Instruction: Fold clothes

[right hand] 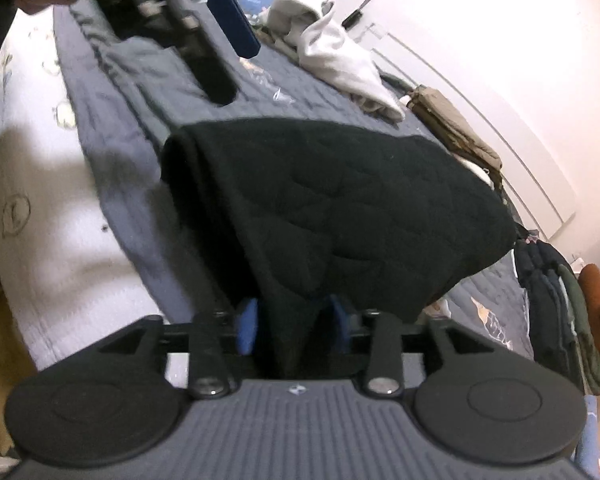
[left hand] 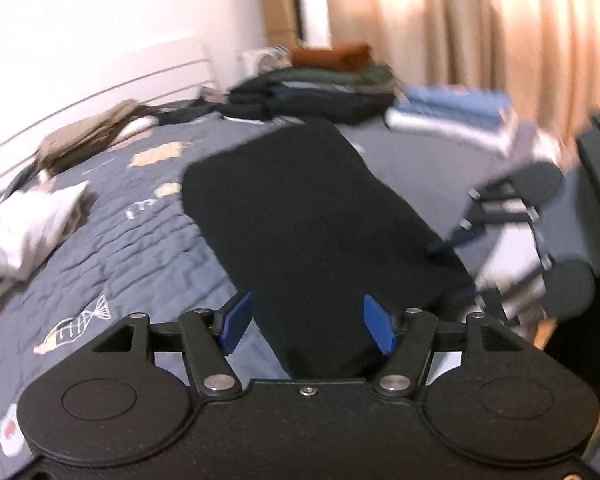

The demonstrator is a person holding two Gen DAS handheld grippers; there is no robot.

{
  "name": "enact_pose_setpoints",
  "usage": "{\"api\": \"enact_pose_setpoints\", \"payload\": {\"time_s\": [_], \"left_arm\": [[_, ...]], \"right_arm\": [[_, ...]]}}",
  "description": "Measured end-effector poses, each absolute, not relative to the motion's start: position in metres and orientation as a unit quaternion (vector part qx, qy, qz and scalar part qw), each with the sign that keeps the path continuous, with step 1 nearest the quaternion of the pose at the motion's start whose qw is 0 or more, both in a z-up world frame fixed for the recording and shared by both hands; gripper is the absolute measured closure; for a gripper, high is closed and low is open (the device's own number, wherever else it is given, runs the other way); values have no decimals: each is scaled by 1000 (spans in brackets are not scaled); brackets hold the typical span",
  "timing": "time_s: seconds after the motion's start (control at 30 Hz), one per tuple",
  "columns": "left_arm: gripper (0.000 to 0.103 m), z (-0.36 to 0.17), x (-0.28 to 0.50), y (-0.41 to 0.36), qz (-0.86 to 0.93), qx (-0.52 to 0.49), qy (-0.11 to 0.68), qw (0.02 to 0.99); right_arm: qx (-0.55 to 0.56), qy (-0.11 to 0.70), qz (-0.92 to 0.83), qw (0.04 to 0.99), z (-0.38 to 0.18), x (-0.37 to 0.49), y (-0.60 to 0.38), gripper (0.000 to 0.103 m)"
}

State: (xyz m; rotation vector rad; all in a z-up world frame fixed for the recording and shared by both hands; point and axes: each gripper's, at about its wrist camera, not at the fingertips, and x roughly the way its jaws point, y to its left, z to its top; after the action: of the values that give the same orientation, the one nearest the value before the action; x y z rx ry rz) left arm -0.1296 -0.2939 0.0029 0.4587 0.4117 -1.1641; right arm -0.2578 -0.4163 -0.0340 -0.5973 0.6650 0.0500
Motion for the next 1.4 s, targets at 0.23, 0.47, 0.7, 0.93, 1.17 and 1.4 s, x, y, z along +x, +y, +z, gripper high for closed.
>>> {"api": "enact_pose_setpoints", "payload": {"time_s": [0.23,0.47,0.7,0.93,1.17,1.4], "left_arm": [[38,21,-110,-291,-520,144,194,819],[36,30,-105,-295,-519,100,194,827],[34,26,-97,-304,-514,71,218,827],[33,21,-82,-324,-499,56,242,830],[33,17,-79,-346,-490,60,247,834],[33,19,-93,-359,-482,68,242,840]], "right_arm": [[-147,320,3,936,23,-258,-439,33],[50,278,-24,959,61,-266,-491,25],[237,258,-69,934,44,-241,-565,24],[269,272,-64,922,15,-206,-597,24],[272,282,-52,918,6,-194,-612,24],[278,271,-46,921,12,-182,-636,24]]}}
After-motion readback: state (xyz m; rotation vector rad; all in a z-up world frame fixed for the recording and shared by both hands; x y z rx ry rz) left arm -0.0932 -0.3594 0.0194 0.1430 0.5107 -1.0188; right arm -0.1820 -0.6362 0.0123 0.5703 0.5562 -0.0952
